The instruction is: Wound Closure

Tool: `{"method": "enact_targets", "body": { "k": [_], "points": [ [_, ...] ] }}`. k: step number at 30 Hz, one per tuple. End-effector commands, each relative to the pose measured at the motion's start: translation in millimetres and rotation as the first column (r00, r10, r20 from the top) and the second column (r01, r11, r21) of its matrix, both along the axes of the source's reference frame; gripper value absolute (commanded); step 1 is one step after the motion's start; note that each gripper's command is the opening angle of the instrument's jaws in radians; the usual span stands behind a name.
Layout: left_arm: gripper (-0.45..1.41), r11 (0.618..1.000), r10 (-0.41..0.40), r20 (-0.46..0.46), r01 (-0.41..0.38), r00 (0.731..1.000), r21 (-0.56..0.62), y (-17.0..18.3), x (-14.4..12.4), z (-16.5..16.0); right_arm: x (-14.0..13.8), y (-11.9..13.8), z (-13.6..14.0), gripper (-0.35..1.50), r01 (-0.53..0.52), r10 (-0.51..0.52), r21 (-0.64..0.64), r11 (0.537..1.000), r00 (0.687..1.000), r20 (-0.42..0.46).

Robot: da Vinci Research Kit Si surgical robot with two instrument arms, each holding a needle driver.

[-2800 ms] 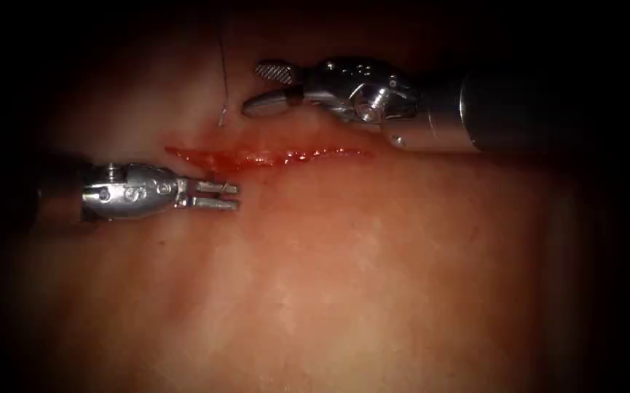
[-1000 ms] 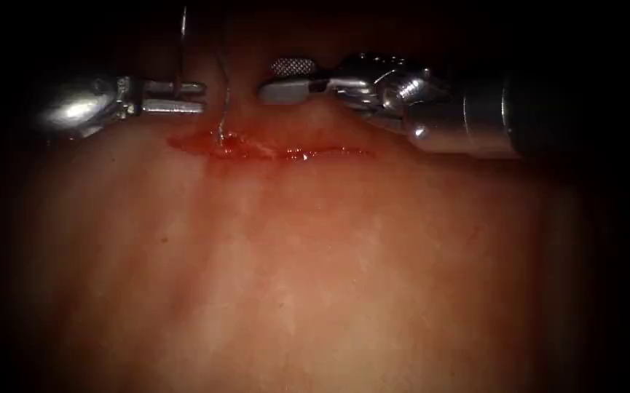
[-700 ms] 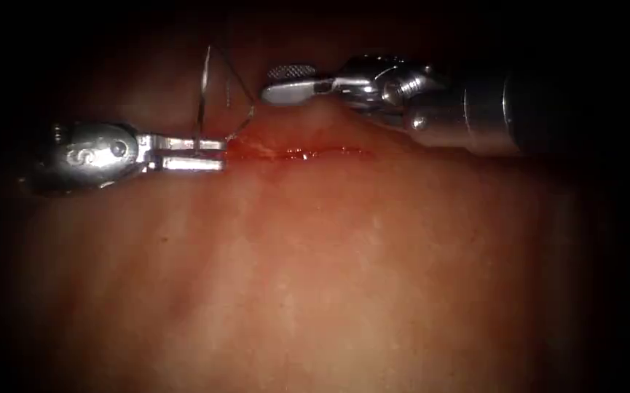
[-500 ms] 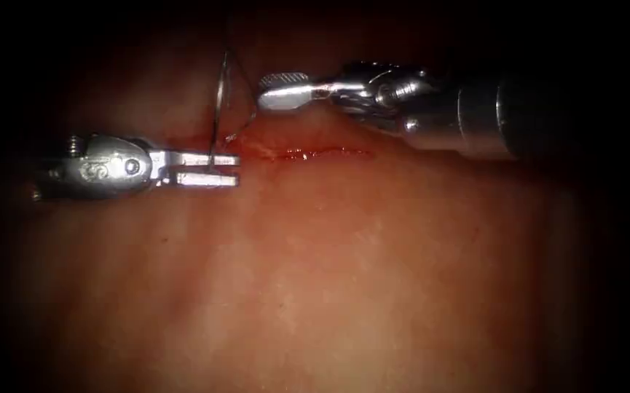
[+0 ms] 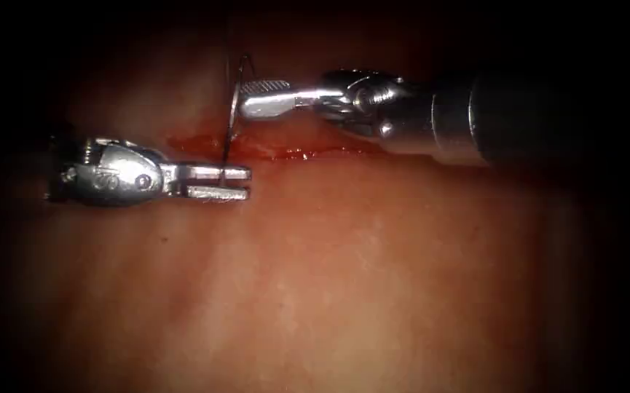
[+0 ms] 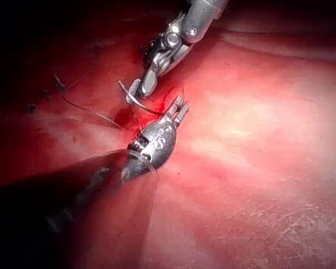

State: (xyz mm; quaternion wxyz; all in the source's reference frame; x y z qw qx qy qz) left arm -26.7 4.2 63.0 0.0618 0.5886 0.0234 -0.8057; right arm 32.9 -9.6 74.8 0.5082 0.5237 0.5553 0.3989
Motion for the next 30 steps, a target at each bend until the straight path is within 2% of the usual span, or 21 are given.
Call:
{"method": "enact_targets", "body": {
  "k": [1, 4, 10, 24, 30],
  "points": [
    [-0.45, 1.0, -0.003, 0.003, 0.003, 1.0, -0.001, 0.2, -0.4, 0.5, 0.8, 0.6, 0.3, 0.54, -0.005, 0.005, 0.004, 1.0, 1.0, -0.006],
    [-0.45, 1.0, -0.008, 0.014, 0.008, 1.0, -0.007, 0.2, -0.4, 0.3, 0.7, 0.6, 0.4, 0.54, -0.016, 0.017, 0.023, 1.0, 1.0, -0.026],
    [-0.45, 1.0, -0.016, 0.112, 0.016, 0.994, -0.006, 0.5, -0.4, -0.1, 0.8, 0.7, 0.6, 0.54, -0.056, 0.065, 0.075, 0.996, 0.99, -0.124],
    [-0.45, 1.0, 0.006, 0.136, -0.005, 0.991, -0.007, 0.8, -0.3, -0.5, 1.1, 0.1, -0.4, 0.44, -0.048, 0.057, 0.078, 0.996, 0.99, -0.13],
    [-0.45, 1.0, -0.003, 0.155, 0.005, 0.988, -0.008, 0.8, 0.0, -0.7, 1.5, -0.1, -0.6, 0.39, -0.039, 0.053, 0.082, 0.996, 0.985, -0.166]
  ]
}}
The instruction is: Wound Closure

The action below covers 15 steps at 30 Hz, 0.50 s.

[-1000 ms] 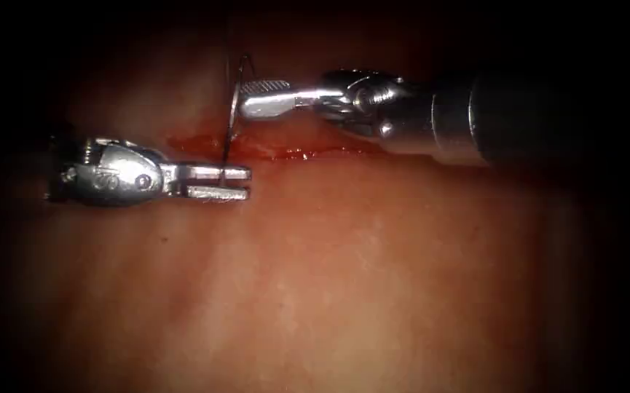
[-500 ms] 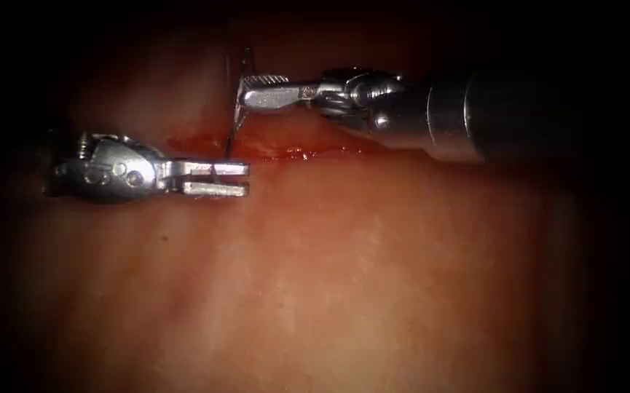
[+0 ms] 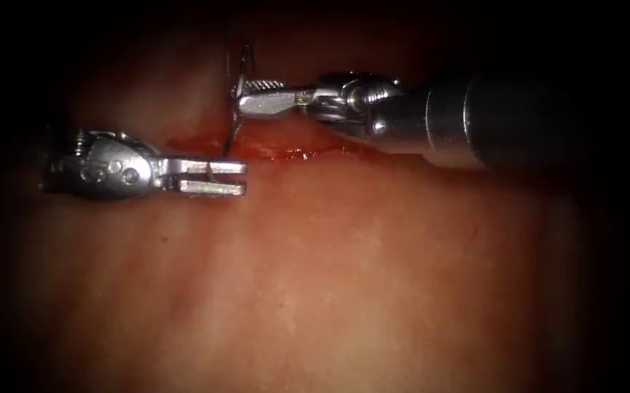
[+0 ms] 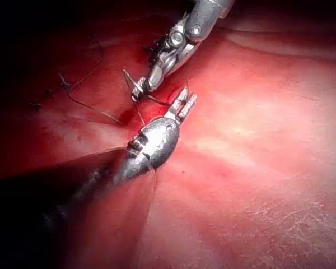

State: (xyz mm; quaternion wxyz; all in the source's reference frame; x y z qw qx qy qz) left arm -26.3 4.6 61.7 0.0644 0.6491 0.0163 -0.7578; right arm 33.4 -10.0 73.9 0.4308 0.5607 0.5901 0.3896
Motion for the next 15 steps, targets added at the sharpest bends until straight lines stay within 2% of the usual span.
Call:
{"method": "enact_targets", "body": {
  "k": [1, 5, 15],
  "points": [
    [-0.45, 1.0, -0.002, 0.01, 0.002, 1.0, -0.003, 0.4, -0.4, 0.7, 1.1, 0.2, 0.3, 0.34, 0.003, -0.003, -0.002, 1.0, 1.0, -0.02],
    [-0.45, 1.0, -0.001, 0.039, 0.001, 0.999, -0.004, 0.4, -0.4, 0.6, 1.2, 0.2, 0.0, 0.27, -0.001, 0.002, 0.002, 1.0, 0.999, -0.039],
    [-0.45, 1.0, -0.008, 0.08, 0.008, 0.997, -0.005, 0.4, -0.4, 0.4, 1.4, 0.1, -0.4, 0.27, -0.013, 0.014, 0.008, 1.0, 0.998, -0.06]
  ]
}}
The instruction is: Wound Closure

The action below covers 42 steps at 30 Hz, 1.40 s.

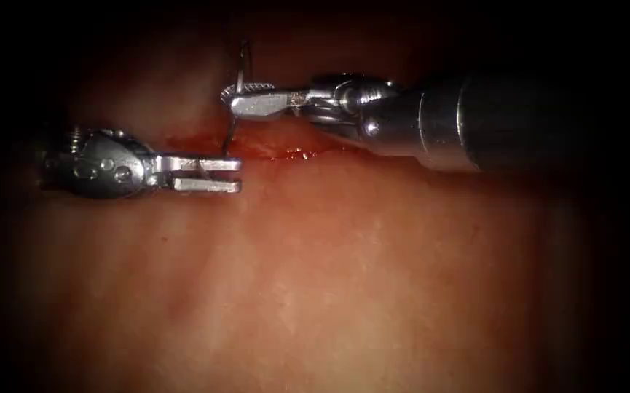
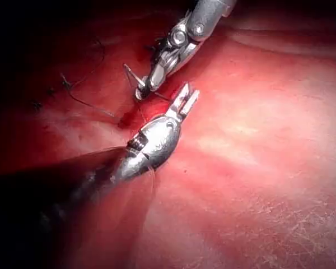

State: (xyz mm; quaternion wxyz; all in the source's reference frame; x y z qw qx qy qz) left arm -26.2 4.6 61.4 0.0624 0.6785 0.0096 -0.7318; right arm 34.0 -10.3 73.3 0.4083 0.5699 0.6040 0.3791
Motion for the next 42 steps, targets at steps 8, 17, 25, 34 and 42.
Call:
{"method": "enact_targets", "body": {
  "k": [8, 17, 25, 34, 42],
  "points": [
    [-0.45, 1.0, 0.0, 0.011, 0.0, 1.0, -0.004, 0.4, -0.3, 0.8, 0.9, 0.3, -0.8, 0.27, 0.002, -0.002, 0.002, 1.0, 1.0, -0.007],
    [-0.45, 1.0, 0.001, 0.016, -0.001, 1.0, -0.012, 0.2, -0.4, 0.8, 0.9, 0.7, 0.0, -0.35, 0.012, -0.014, -0.054, 0.998, 0.999, -0.046],
    [-0.45, 1.0, 0.004, 0.019, -0.003, 1.0, -0.011, 0.1, -0.6, 0.4, 0.6, 0.7, -0.1, -0.35, -0.009, 0.006, -0.068, 0.998, 0.999, -0.037],
    [0.36, 0.989, -0.016, -0.001, 0.016, 1.0, 0.148, 1.3, -0.4, -0.8, 0.5, 0.8, 0.0, -0.35, -0.018, 0.015, -0.089, 0.996, 0.999, -0.038],
    [1.16, 0.962, -0.035, -0.032, 0.042, 0.999, 0.269, 1.9, 0.8, -2.7, 0.1, 1.0, 0.3, -0.35, -0.024, 0.021, -0.118, 0.993, 0.999, -0.024]
  ]
}}
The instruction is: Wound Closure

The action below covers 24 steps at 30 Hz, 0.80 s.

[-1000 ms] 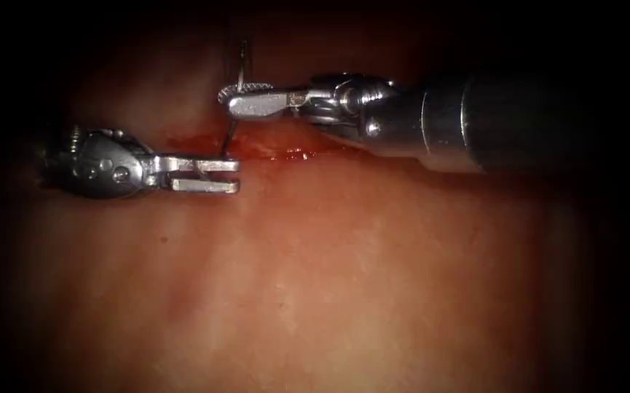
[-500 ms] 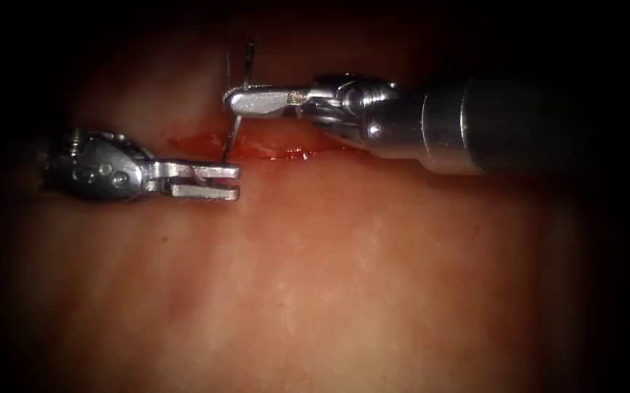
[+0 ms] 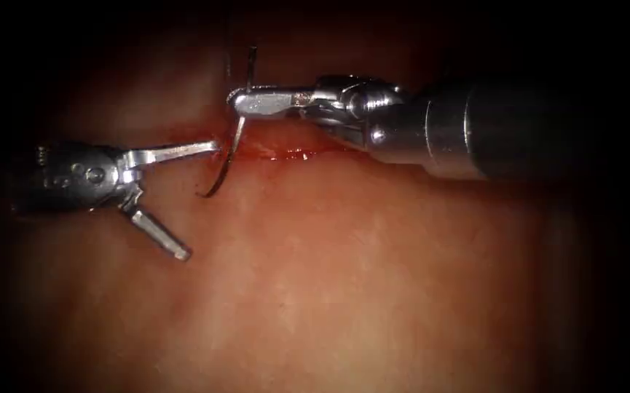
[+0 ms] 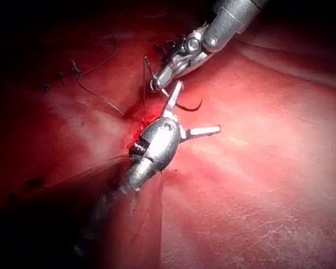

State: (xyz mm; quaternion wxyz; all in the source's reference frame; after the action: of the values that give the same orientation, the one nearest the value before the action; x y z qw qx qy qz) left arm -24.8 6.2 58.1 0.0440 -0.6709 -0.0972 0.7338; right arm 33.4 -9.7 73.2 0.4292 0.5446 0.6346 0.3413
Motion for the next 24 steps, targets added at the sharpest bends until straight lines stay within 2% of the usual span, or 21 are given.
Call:
{"method": "enact_targets", "body": {
  "k": [1, 12, 24],
  "points": [
    [1.2, 1.0, -0.004, -0.002, 0.004, 1.0, 0.008, 0.3, -0.5, 0.4, 0.7, 0.5, 0.5, -0.35, -0.004, 0.004, -0.005, 1.0, 1.0, 0.001],
    [1.23, 0.999, -0.029, -0.026, 0.03, 0.999, 0.033, 0.6, -0.1, 0.0, 0.2, 0.8, 0.8, -0.35, -0.013, 0.014, -0.034, 0.999, 1.0, 0.024],
    [1.09, 0.994, -0.067, -0.068, 0.072, 0.995, 0.08, 2.1, 2.6, 1.6, 0.1, 0.8, 0.8, -0.35, -0.012, 0.014, -0.053, 0.999, 0.999, 0.032]
  ]
}}
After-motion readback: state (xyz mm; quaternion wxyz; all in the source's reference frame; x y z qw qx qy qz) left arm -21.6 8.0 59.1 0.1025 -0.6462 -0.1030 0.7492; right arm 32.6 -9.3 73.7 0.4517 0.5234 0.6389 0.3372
